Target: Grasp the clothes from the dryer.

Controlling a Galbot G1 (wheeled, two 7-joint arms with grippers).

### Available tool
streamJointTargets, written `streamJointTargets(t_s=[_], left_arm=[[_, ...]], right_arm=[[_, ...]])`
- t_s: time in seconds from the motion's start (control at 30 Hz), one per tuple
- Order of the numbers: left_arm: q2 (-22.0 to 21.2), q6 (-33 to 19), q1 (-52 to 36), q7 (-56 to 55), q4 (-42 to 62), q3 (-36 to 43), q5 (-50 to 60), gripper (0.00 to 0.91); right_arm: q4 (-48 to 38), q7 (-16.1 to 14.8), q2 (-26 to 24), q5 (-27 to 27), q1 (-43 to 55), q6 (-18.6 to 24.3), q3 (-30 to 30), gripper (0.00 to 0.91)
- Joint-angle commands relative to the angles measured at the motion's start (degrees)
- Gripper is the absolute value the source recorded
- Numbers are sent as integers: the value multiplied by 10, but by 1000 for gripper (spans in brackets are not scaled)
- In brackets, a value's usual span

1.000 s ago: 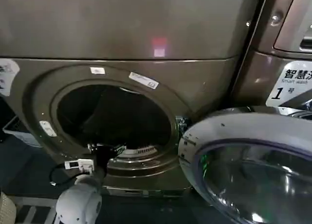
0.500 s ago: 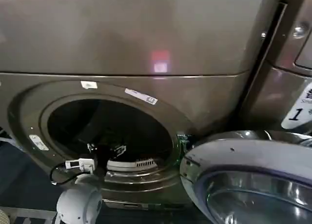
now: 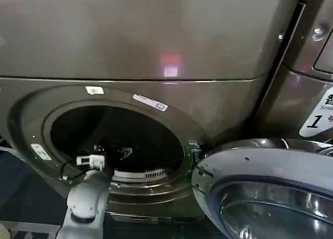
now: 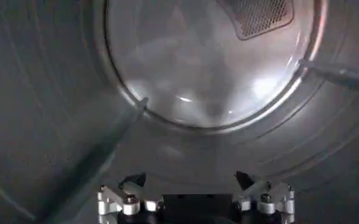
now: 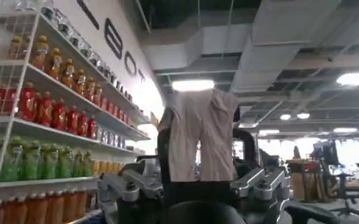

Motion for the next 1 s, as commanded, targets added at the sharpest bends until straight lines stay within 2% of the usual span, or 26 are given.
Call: streamJointTargets(t_s=[0.03,0.27,0.4,0.67,1.0], left_arm=[[5,-413,-114,450,82,-16,437,907],[28,-508,-166,482,122,37,431,907],[48,-537,-179,483,132,80,437,907],[64,-552,-212,483,185,122,419,907],[114,-551,-239,483,236,158,419,907]], right_arm=[[2,0,1,0,1,0,-3,907],[4,0,0,1,-4,0,-1,907],[2,0,-1,1,-8,0,-1,907],[0,0,-6,1,-14,0,1,907],[-3,-2,-5,-2,-9,1,-5,907]])
